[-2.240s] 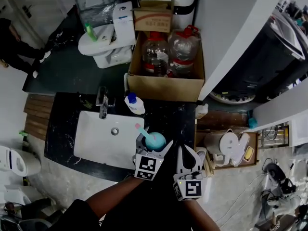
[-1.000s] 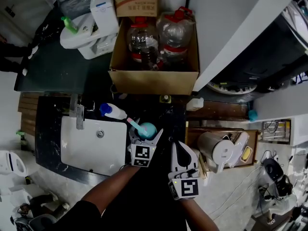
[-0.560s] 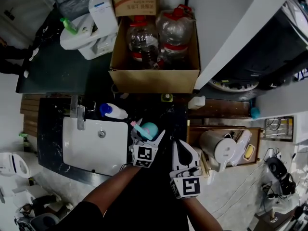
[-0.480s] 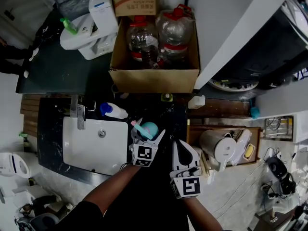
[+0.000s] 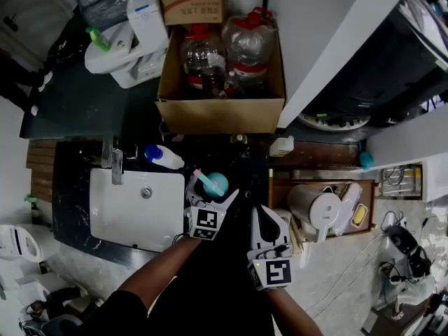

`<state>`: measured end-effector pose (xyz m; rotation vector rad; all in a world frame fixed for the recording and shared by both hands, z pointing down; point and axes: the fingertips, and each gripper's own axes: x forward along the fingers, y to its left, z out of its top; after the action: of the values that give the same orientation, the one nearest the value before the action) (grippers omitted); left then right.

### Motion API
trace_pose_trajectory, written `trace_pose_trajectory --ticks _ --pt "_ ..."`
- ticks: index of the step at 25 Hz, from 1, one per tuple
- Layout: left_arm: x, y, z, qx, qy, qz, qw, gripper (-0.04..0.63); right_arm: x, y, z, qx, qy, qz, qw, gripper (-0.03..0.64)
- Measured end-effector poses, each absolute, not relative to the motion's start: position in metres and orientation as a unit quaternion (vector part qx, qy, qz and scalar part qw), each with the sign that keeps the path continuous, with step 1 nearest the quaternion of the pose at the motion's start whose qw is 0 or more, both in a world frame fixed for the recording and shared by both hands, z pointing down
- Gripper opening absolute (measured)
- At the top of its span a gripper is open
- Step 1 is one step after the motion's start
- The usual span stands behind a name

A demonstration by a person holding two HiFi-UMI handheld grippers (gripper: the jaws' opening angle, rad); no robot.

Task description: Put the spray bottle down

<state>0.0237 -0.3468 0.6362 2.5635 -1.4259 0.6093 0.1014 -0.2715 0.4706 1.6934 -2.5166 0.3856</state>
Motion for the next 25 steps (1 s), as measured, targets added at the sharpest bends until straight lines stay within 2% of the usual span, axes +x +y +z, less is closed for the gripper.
trace_pose_trajectory --ticks 9,25 --pt "0.01 -0.322 0.619 0.858 -0.472 0.187 0.083 0.529 0.096 -0.254 0.458 0.558 -0.821 0.112 0.042 0.015" --pt "-0.011 -0.236 0.512 0.878 -0.463 0.085 0.086 0.523 0.078 -0.197 0.436 0.571 -0.816 0.086 0.028 0.015"
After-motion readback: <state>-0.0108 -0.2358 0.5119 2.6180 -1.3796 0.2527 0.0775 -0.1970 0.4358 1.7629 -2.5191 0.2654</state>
